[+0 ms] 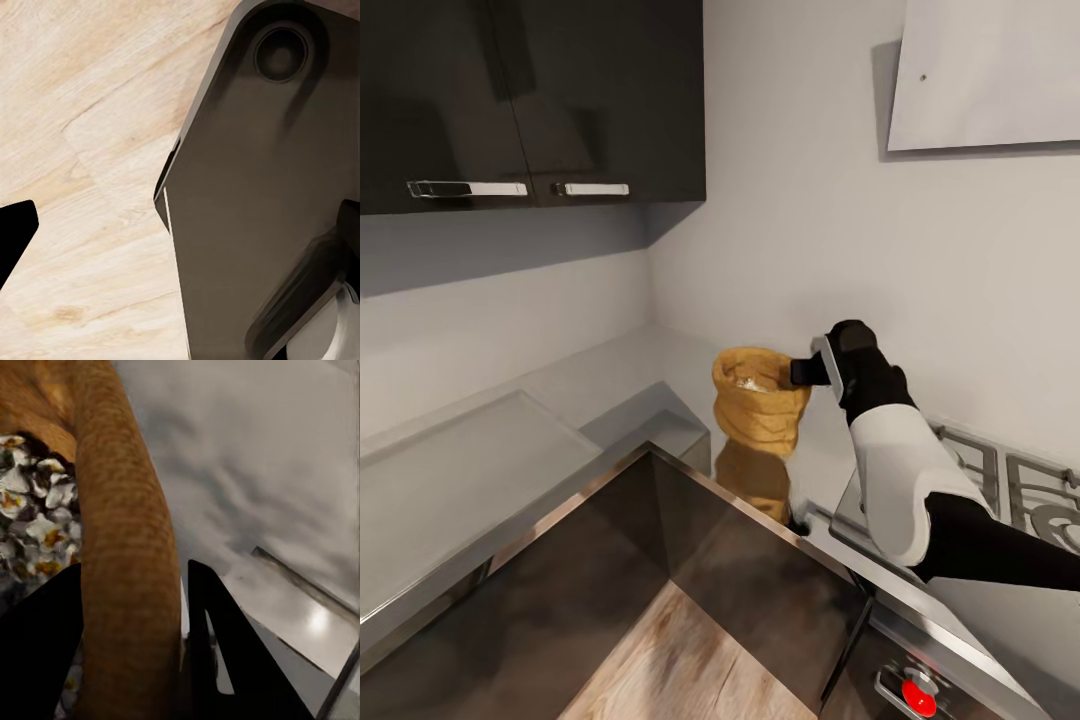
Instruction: In the kitchen, take the popcorn bag from the countertop, put it into the microwave, and heat it until the popcorn is cooked so the cooked popcorn ends up inside the bag.
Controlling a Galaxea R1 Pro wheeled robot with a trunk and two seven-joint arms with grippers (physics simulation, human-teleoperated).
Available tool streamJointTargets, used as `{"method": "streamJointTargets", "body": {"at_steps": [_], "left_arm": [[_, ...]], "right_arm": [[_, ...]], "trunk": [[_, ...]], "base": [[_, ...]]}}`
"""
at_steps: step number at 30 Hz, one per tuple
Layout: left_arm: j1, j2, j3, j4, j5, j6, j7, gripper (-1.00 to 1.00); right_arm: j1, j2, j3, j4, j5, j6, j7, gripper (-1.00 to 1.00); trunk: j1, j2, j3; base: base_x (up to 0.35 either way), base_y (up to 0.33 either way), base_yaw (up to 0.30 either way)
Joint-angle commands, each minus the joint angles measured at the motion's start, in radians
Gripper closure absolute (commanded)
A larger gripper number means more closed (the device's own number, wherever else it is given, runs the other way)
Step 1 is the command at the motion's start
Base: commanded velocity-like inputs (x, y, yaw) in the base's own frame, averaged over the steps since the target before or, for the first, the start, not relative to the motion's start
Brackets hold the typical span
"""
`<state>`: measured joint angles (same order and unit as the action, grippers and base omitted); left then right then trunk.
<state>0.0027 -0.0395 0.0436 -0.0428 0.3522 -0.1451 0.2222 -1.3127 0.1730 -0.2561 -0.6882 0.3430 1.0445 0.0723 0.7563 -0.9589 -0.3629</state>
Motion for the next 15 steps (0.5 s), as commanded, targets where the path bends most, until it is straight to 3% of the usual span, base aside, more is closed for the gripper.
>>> {"method": "streamJointTargets", "body": {"at_steps": [1,7,15], "left_arm": [[0.0,0.0,0.004,-0.002,0.002,-0.002,0.002,-1.0],[0.0,0.0,0.004,-0.002,0.001,-0.002,-0.001,-1.0],[0.0,-0.003,0.004,-0.002,0.001,-0.004,0.0,-1.0]], "right_arm": [[-0.001,0.001,-0.005,-0.006,0.013,0.003,0.007,1.0],[0.0,0.001,-0.003,-0.013,0.015,0.003,0.002,1.0],[-0.001,0.001,-0.001,-0.013,0.021,0.003,0.002,1.0]], "trunk": [[0.0,-0.001,-0.001],[0.0,-0.001,-0.001],[0.0,-0.001,-0.001]], "base": [[0.0,0.0,0.0],[-0.038,0.0,0.0],[-0.32,0.0,0.0]]}}
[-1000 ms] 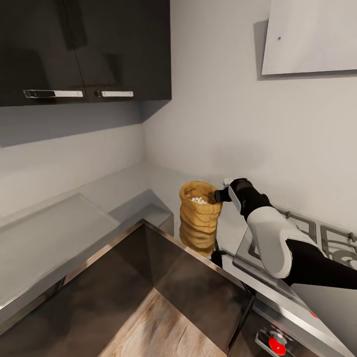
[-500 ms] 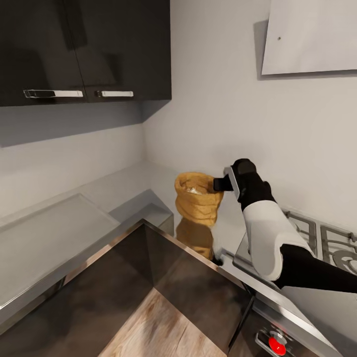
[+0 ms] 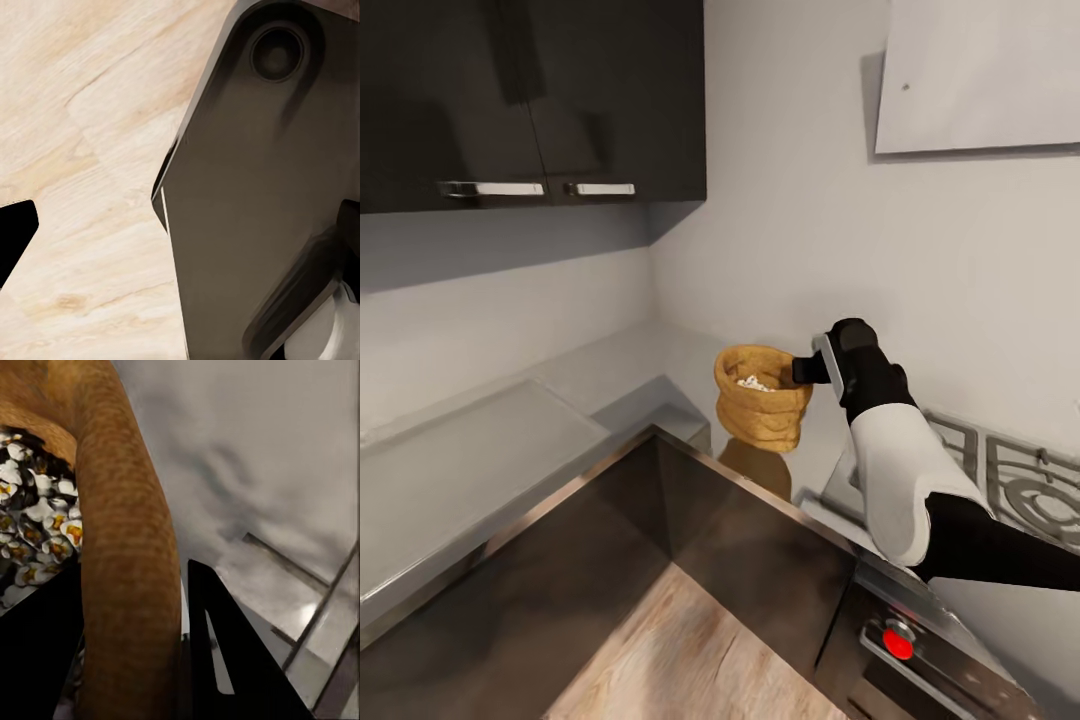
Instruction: In the kitchen, take the popcorn bag from the countertop, put it into the microwave, and heat it until the popcorn is cooked so the cooked popcorn ends up inside the bag.
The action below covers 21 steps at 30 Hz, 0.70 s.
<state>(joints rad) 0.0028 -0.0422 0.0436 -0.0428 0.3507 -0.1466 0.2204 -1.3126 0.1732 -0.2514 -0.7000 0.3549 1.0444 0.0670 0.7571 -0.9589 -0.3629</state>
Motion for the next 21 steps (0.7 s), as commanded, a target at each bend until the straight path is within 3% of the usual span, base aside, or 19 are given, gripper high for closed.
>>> {"method": "streamJointTargets", "body": {"at_steps": [1,6,11,21], "left_arm": [[0.0,-0.001,0.004,-0.002,0.002,-0.002,0.002,-1.0],[0.0,-0.002,0.004,-0.002,0.002,-0.003,0.002,-1.0],[0.0,-0.001,0.004,-0.002,0.002,-0.004,0.002,-1.0],[0.0,0.0,0.003,-0.002,0.002,-0.004,0.001,-1.0]], "right_arm": [[-0.001,0.001,-0.006,-0.001,0.009,0.003,0.008,1.0],[-0.001,0.001,-0.003,-0.009,0.009,0.003,0.008,1.0],[-0.001,0.001,-0.003,-0.087,0.017,0.003,0.007,1.0],[-0.001,0.001,-0.005,-0.093,0.019,0.003,0.004,1.0]], "trunk": [[-0.001,-0.001,-0.001],[-0.001,-0.001,-0.001],[-0.001,-0.001,-0.001],[-0.001,-0.001,-0.001]], "base": [[-0.343,0.0,0.0],[-0.344,0.0,0.0],[-0.345,0.0,0.0],[-0.345,0.0,0.0]]}}
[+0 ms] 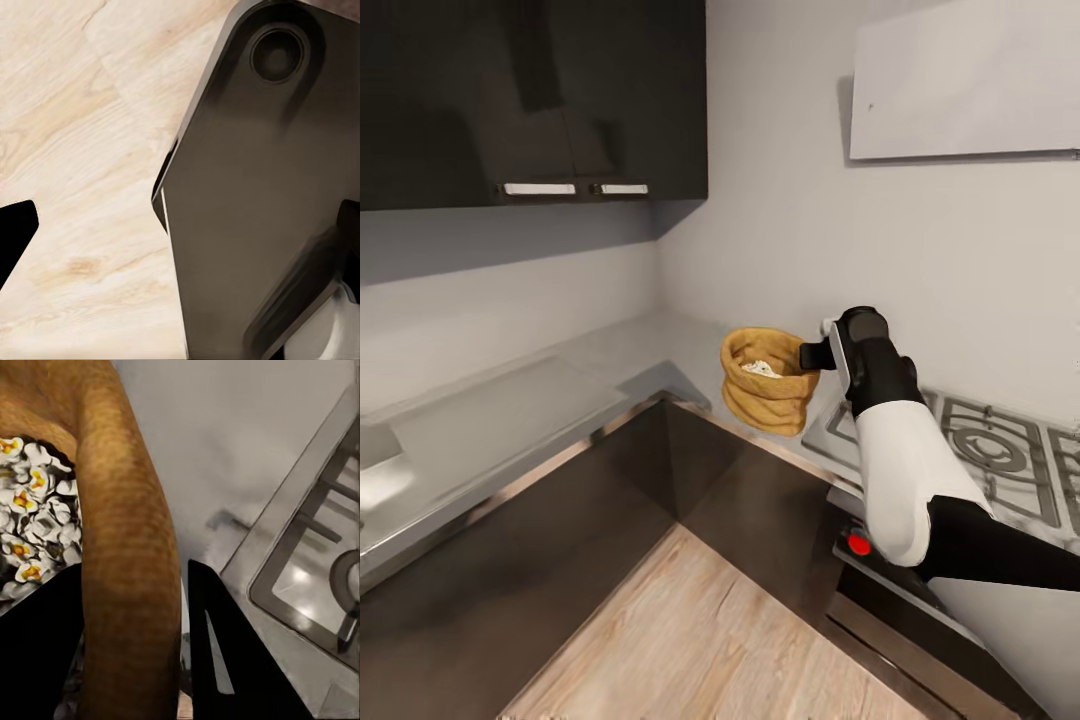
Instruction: In the kitchen, take the popcorn bag from the countertop, put it into the microwave, and heat it until the popcorn is cooked so the cooked popcorn ends up inside the bag.
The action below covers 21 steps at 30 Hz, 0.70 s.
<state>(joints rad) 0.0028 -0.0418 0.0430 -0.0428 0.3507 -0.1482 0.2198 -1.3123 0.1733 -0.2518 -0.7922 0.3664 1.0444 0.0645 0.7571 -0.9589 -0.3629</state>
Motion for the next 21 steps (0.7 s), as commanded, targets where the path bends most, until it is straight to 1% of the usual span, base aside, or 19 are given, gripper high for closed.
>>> {"method": "streamJointTargets", "body": {"at_steps": [1,6,13,15,21], "left_arm": [[0.0,0.0,0.004,-0.002,0.002,-0.002,0.002,-1.0],[0.0,0.0,0.004,-0.001,0.002,-0.001,0.002,-1.0],[0.0,0.001,0.005,-0.001,0.002,-0.001,0.003,-1.0],[0.0,0.002,0.005,0.0,0.002,-0.001,0.003,-1.0],[0.0,0.002,0.005,-0.002,0.002,-0.001,0.003,-1.0]], "right_arm": [[-0.001,0.001,-0.004,-0.001,0.008,0.003,0.007,1.0],[-0.001,0.001,-0.004,0.001,-0.005,0.003,0.01,1.0],[-0.001,0.001,-0.004,0.01,-0.009,0.003,0.014,1.0],[-0.001,0.001,-0.006,0.011,-0.004,0.003,0.011,1.0],[0.011,0.001,-0.007,0.016,-0.004,0.003,0.009,1.0]], "trunk": [[-0.001,-0.001,-0.001],[-0.001,-0.001,-0.001],[-0.001,-0.001,-0.001],[-0.001,-0.001,-0.001],[-0.001,-0.001,0.005]], "base": [[-0.345,0.0,0.0],[-0.345,0.0,0.0],[-0.345,0.0,0.0],[-0.323,0.0,0.0],[-0.04,0.0,0.0]]}}
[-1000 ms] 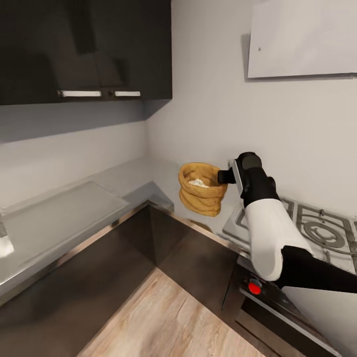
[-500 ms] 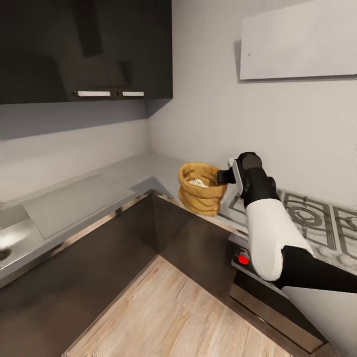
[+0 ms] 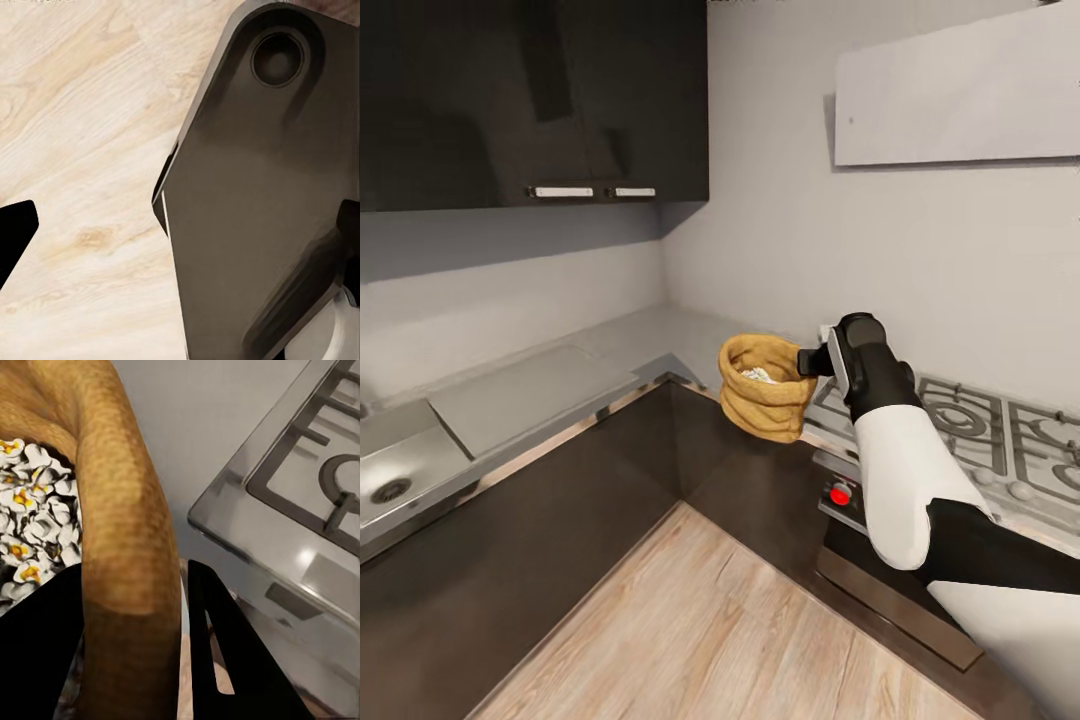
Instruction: In the kitchen, take the popcorn bag from the countertop, put it into the microwave, and heat it until the popcorn is cooked so the cooked popcorn ends up inside the bag.
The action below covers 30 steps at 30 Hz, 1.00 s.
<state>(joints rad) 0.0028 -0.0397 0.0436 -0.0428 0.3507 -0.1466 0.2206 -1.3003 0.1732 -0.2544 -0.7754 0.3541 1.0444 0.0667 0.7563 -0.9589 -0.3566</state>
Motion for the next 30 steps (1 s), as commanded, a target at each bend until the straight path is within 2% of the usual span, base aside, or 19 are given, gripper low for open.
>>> {"method": "streamJointTargets", "body": {"at_steps": [1,8,10,13,23,30], "left_arm": [[0.0,0.0,0.004,-0.002,0.002,-0.002,0.002,-1.0],[0.0,0.0,0.004,-0.001,0.002,-0.002,0.002,-1.0],[0.0,0.0,0.004,-0.002,0.002,-0.002,0.002,-1.0],[0.0,0.0,0.004,-0.002,0.002,-0.002,0.002,-1.0],[0.0,0.0,0.004,-0.002,0.003,-0.002,0.002,-1.0],[0.0,0.0,0.004,-0.001,0.004,-0.002,0.002,-1.0]], "right_arm": [[0.0,0.001,-0.005,-0.001,0.008,0.003,0.007,1.0],[0.047,0.001,-0.005,-0.002,0.008,0.003,0.007,1.0],[0.078,0.001,-0.005,-0.002,0.005,0.003,0.009,1.0],[0.085,0.001,-0.005,-0.002,0.003,0.003,0.013,1.0],[0.196,0.001,-0.005,-0.005,0.003,0.003,0.014,1.0],[0.205,0.001,-0.005,-0.004,0.004,0.003,0.012,1.0]], "trunk": [[0.0,-0.001,0.001],[0.0,-0.001,0.011],[0.0,-0.001,0.014],[0.0,-0.001,0.019],[0.0,-0.001,0.034],[0.0,-0.001,0.045]], "base": [[0.0,0.0,0.0],[0.0,0.0,0.0],[0.0,0.0,0.0],[0.0,0.0,0.0],[0.0,0.0,0.0],[0.0,0.0,0.0]]}}
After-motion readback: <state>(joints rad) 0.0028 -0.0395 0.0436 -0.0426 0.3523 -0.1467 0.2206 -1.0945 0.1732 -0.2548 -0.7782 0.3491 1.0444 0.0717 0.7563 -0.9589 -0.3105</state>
